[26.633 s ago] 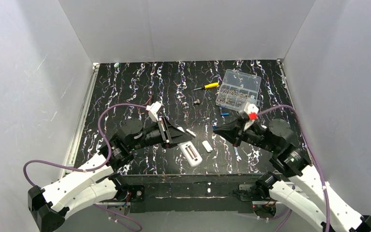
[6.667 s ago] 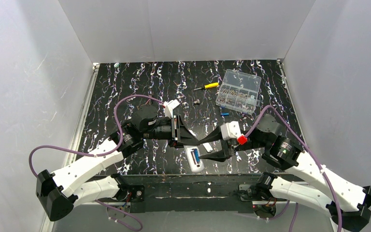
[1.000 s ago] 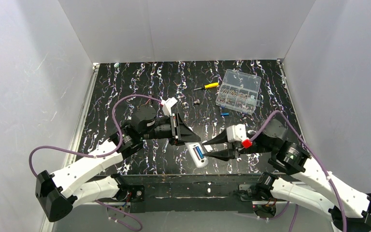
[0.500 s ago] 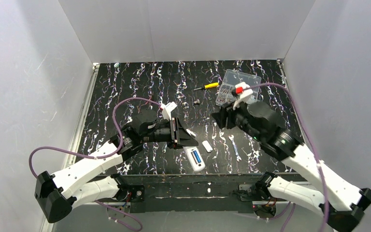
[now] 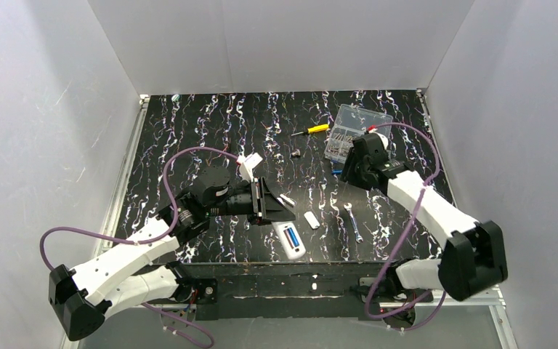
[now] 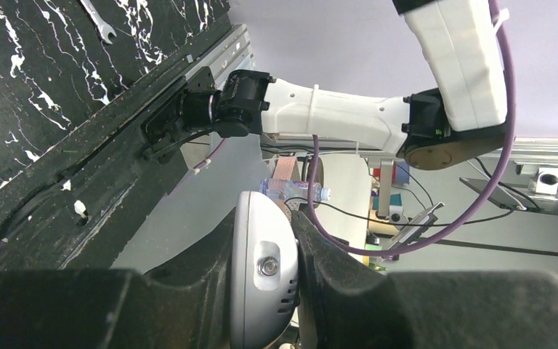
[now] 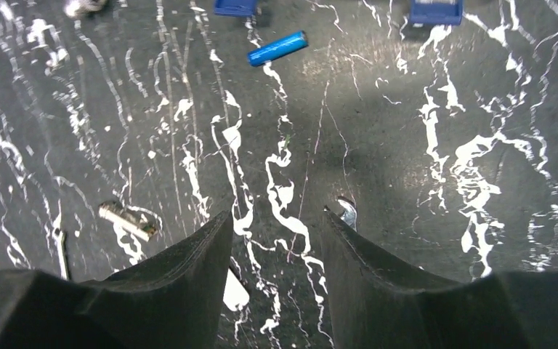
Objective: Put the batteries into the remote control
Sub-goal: Pick up the battery from the center of the board.
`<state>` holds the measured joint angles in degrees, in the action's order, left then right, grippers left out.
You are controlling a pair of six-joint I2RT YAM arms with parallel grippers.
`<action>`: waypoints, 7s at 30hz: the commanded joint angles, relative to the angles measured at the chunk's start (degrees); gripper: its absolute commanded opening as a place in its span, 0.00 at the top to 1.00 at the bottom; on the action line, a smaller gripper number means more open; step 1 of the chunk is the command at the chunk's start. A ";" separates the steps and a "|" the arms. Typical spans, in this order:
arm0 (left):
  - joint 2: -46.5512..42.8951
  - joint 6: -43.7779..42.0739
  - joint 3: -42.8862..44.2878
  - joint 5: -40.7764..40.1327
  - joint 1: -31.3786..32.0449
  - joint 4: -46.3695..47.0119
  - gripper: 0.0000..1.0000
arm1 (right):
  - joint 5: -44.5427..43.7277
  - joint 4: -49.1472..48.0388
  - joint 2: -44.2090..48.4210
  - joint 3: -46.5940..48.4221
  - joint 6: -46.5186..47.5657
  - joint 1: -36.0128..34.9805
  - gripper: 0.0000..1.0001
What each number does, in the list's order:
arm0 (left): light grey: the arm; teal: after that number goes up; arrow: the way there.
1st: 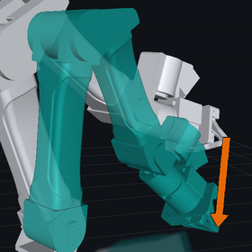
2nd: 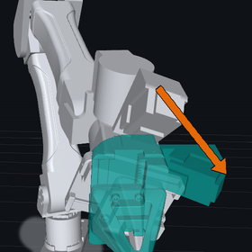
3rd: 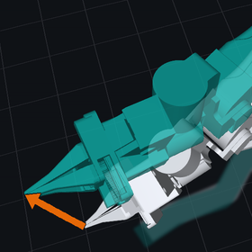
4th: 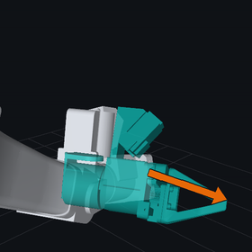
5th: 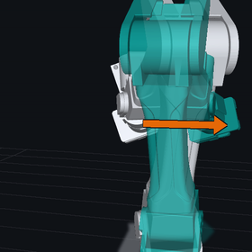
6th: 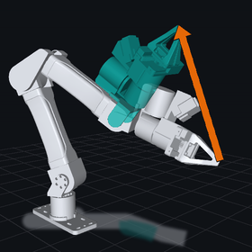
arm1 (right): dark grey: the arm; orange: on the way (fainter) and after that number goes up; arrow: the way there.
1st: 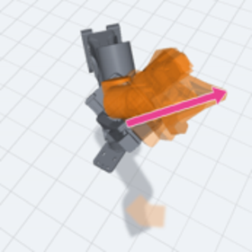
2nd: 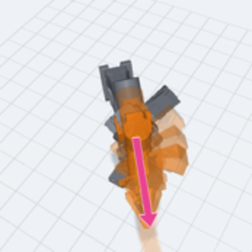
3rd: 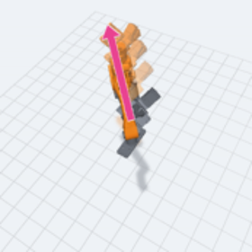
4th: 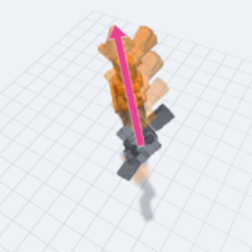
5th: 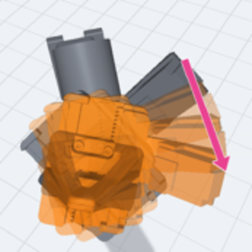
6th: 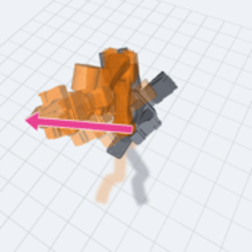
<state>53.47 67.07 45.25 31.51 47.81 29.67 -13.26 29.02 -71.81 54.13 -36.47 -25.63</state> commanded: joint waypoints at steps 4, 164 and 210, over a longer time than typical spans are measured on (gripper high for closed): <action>-1.75 -0.52 0.78 1.63 -0.19 1.89 1.00 | 2.76 0.70 -10.95 4.71 -11.40 3.05 0.45; -2.36 13.26 -4.56 12.96 -14.94 14.36 1.00 | 26.64 4.39 -43.77 31.13 90.53 9.04 0.60; -4.07 14.67 -6.05 13.32 -16.53 15.41 1.00 | 26.58 15.24 -46.93 31.25 85.33 2.36 0.83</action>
<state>51.07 81.21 39.68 41.85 31.62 40.95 10.66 38.96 -116.75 85.14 52.21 -21.65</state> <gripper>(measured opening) 0.250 0.195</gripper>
